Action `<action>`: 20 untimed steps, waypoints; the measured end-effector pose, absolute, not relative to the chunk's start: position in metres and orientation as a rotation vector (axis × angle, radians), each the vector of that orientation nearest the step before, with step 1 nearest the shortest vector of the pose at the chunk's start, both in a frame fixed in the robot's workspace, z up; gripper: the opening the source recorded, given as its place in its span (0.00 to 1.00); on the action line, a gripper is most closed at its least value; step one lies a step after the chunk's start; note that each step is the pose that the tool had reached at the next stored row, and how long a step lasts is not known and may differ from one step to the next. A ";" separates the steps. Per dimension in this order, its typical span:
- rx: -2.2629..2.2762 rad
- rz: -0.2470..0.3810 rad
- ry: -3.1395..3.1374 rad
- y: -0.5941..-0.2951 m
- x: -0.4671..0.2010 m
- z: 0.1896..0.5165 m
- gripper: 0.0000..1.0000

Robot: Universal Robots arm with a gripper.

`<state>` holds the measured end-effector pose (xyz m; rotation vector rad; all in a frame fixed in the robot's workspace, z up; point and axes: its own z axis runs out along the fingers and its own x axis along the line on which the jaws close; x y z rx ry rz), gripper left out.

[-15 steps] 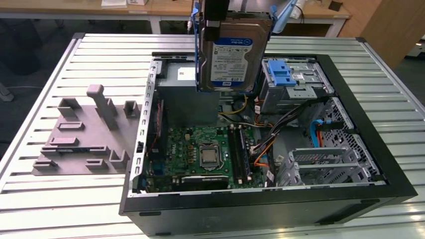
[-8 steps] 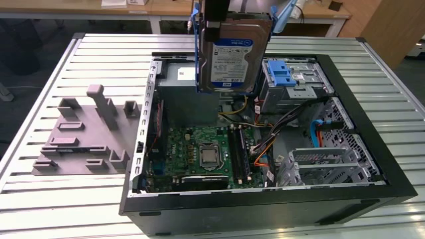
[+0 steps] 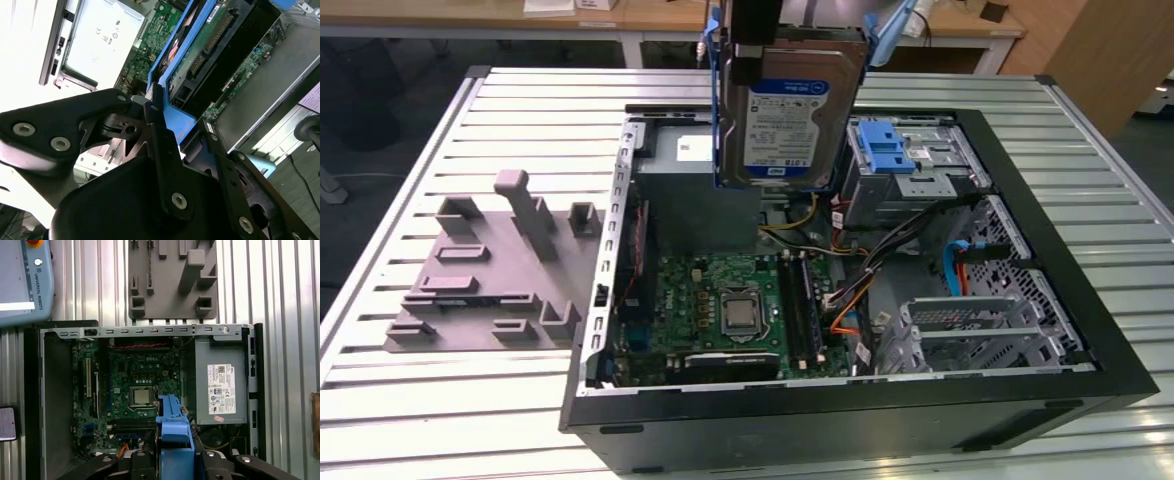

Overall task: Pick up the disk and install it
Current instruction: 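Insert the disk into the insertion slot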

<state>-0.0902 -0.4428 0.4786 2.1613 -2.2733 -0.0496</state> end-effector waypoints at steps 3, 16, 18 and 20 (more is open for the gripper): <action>2.161 -0.050 -2.273 -0.443 -0.090 0.479 0.36; 2.161 -0.050 -2.273 -0.446 -0.090 0.479 0.36; 2.161 -0.050 -2.273 -0.446 -0.090 0.479 0.36; 2.161 -0.050 -2.273 -0.447 -0.090 0.479 0.36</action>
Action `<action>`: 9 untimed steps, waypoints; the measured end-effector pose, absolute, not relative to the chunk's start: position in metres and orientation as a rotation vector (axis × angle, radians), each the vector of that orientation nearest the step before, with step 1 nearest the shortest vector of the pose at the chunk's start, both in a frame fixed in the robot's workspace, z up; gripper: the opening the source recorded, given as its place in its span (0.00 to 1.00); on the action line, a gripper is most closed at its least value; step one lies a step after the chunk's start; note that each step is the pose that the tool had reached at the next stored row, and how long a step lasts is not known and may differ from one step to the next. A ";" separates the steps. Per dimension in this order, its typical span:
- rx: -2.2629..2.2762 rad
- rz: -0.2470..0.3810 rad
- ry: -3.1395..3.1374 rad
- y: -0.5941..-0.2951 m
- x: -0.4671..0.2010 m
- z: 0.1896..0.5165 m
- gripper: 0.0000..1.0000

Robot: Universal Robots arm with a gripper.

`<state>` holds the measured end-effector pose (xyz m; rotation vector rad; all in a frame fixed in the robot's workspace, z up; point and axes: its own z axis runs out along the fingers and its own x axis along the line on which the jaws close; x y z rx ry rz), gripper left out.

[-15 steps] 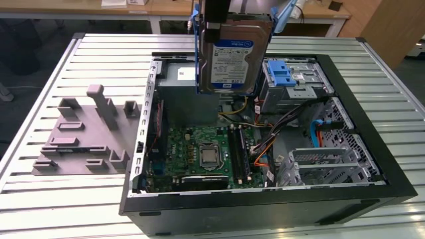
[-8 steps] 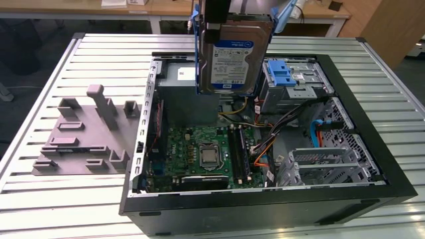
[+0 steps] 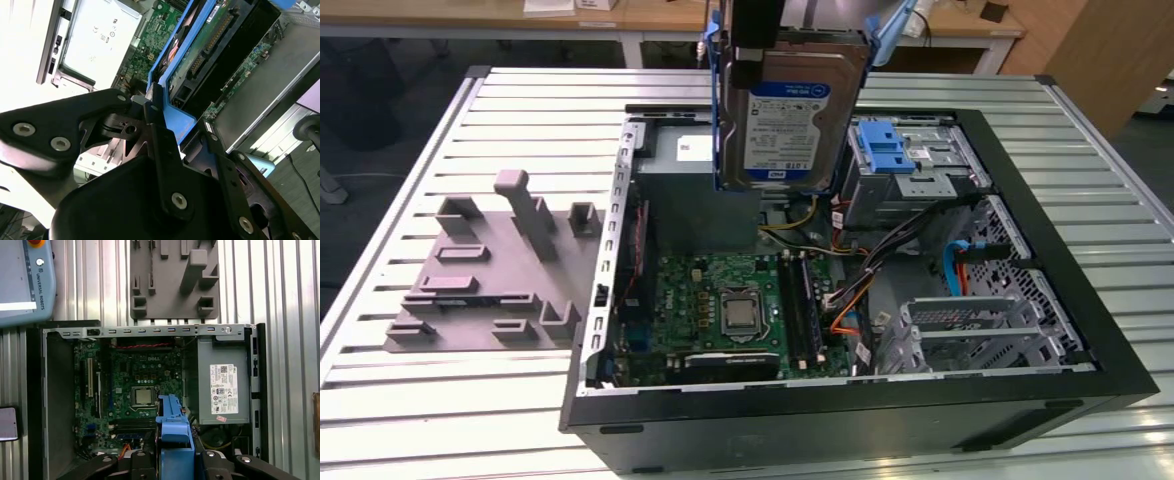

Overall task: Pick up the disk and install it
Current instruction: 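Insert the disk into the insertion slot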

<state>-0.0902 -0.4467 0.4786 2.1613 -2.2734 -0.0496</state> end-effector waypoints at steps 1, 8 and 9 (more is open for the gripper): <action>2.161 -0.050 -2.273 -0.447 -0.090 0.479 0.36; 2.161 -0.050 -2.273 -0.448 -0.090 0.479 0.36; 2.161 -0.050 -2.273 -0.449 -0.090 0.479 0.36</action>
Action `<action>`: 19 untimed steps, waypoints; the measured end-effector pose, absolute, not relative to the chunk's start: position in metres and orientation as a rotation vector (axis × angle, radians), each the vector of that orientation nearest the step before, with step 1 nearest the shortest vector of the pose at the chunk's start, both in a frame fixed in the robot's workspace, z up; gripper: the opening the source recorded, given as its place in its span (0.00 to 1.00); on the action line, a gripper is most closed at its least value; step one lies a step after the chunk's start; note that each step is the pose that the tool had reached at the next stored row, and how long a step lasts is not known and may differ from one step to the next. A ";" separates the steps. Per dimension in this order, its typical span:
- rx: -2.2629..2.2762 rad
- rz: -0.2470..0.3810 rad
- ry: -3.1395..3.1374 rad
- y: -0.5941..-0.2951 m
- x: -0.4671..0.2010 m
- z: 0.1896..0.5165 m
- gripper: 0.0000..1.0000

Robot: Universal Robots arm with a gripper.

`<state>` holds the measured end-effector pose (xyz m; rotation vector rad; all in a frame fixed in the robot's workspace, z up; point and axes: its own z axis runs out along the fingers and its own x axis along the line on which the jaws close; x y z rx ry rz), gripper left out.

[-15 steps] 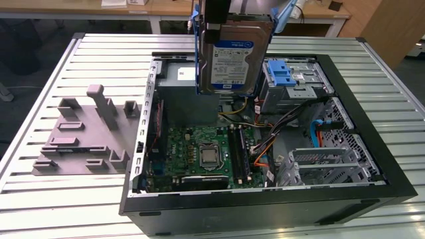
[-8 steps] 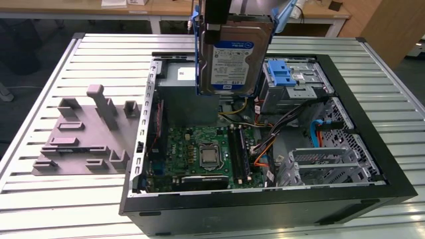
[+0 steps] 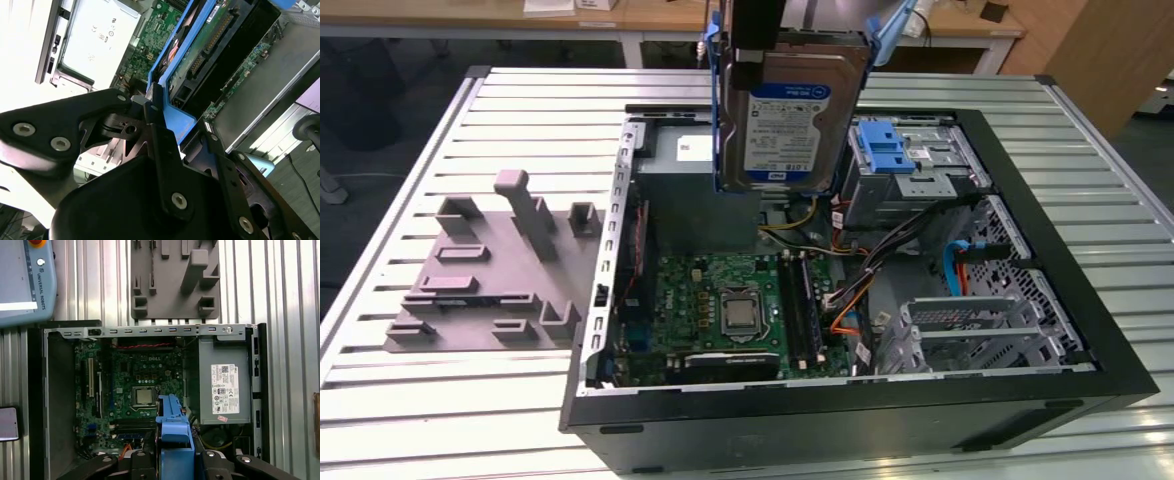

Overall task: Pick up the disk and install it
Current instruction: 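Insert the disk into the insertion slot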

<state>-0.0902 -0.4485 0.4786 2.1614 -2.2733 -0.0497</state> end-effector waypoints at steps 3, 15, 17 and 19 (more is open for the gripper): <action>2.161 -0.050 -2.273 -0.449 -0.090 0.479 0.36; 2.161 -0.050 -2.273 -0.452 -0.090 0.479 0.36; 2.161 -0.050 -2.273 -0.452 -0.090 0.479 0.36; 2.161 -0.050 -2.273 -0.453 -0.090 0.479 0.36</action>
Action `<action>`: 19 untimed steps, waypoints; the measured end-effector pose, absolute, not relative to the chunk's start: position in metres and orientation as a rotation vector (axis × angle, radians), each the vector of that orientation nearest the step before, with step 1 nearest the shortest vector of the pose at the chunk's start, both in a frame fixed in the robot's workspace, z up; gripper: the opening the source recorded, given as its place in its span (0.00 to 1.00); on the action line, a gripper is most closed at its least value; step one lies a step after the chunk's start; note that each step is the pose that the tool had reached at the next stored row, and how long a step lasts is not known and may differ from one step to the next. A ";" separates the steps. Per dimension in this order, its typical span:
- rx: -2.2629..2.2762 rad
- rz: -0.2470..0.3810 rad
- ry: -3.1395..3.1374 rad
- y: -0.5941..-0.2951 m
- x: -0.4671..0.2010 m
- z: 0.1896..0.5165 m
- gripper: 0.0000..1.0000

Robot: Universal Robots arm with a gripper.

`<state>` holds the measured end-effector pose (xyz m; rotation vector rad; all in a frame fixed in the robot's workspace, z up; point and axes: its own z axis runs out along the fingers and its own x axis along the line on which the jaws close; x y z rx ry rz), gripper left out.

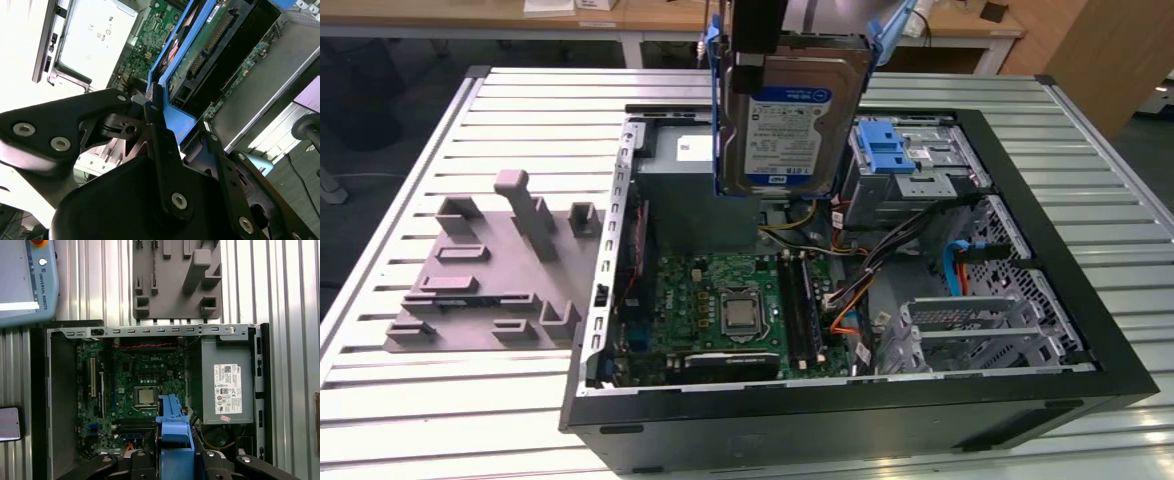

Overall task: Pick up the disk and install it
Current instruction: 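Insert the disk into the insertion slot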

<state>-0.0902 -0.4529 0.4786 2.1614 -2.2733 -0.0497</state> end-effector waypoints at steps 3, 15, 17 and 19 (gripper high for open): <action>2.161 -0.050 -2.273 -0.453 -0.090 0.479 0.36; 2.161 -0.050 -2.273 -0.454 -0.083 0.479 0.36; 2.161 -0.050 -2.273 -0.455 -0.078 0.479 0.36; 2.161 -0.050 -2.273 -0.456 -0.076 0.479 0.36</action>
